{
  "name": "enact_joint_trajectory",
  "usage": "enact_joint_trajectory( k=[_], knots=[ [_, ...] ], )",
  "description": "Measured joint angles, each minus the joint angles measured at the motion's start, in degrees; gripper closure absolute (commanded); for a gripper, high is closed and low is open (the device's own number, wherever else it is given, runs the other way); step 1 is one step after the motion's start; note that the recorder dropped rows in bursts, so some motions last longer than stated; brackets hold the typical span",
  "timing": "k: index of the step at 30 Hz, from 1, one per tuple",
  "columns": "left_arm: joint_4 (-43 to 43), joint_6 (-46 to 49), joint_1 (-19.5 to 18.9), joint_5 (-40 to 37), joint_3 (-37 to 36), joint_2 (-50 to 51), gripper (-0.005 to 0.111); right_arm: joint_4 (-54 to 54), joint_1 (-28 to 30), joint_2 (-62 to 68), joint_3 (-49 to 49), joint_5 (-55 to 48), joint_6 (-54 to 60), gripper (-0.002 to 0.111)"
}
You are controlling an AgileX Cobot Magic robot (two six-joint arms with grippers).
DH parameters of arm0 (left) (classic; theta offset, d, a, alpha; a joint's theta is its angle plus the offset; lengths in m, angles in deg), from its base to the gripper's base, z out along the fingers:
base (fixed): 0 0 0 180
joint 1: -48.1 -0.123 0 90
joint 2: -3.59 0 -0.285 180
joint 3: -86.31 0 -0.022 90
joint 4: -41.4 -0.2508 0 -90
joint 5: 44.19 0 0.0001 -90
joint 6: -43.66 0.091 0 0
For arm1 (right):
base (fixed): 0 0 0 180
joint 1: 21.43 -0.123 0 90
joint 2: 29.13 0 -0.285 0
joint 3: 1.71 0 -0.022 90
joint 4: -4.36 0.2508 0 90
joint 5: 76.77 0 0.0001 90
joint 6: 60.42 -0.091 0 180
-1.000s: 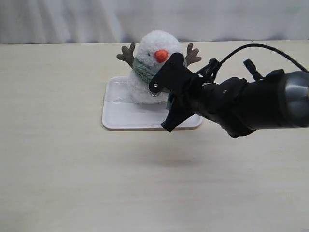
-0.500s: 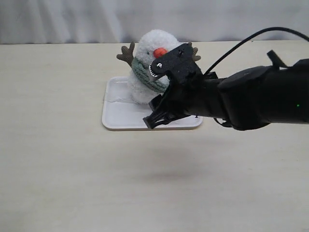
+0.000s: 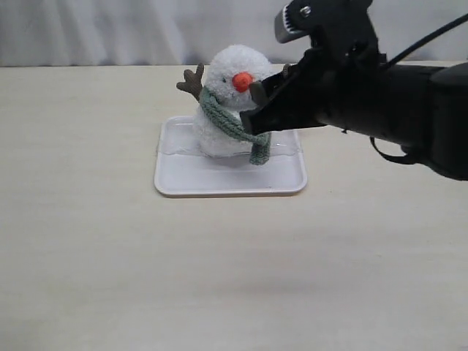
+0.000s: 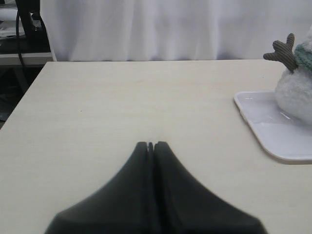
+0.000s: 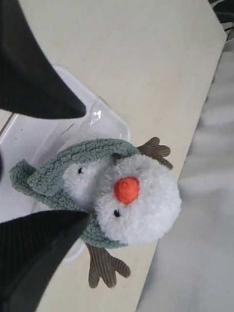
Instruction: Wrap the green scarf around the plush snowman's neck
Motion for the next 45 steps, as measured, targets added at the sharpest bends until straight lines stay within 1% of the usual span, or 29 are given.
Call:
enact_joint_trajectory(
  k=[5, 8, 10, 22, 30, 45],
  knots=[
    [0.0, 0.0, 0.0, 0.0, 0.0, 0.0, 0.107, 0.2, 0.0, -7.2, 3.9, -0.1, 0.0, 0.088],
    [0.0, 0.0, 0.0, 0.0, 0.0, 0.0, 0.107, 0.4, 0.0, -12.2, 6.5, -0.2, 0.0, 0.100],
    [0.0, 0.0, 0.0, 0.0, 0.0, 0.0, 0.107, 0.5, 0.0, -15.3, 8.1, -0.5, 0.0, 0.104],
    [0.0, 0.0, 0.0, 0.0, 0.0, 0.0, 0.107, 0.8, 0.0, -36.8, 14.6, -7.0, 0.0, 0.104],
    [0.0, 0.0, 0.0, 0.0, 0.0, 0.0, 0.107, 0.8, 0.0, -50.1, 17.1, -8.2, 0.0, 0.104],
    [0.0, 0.0, 0.0, 0.0, 0.0, 0.0, 0.107, 0.8, 0.0, -66.4, 17.4, -8.2, -0.1, 0.104]
  ],
)
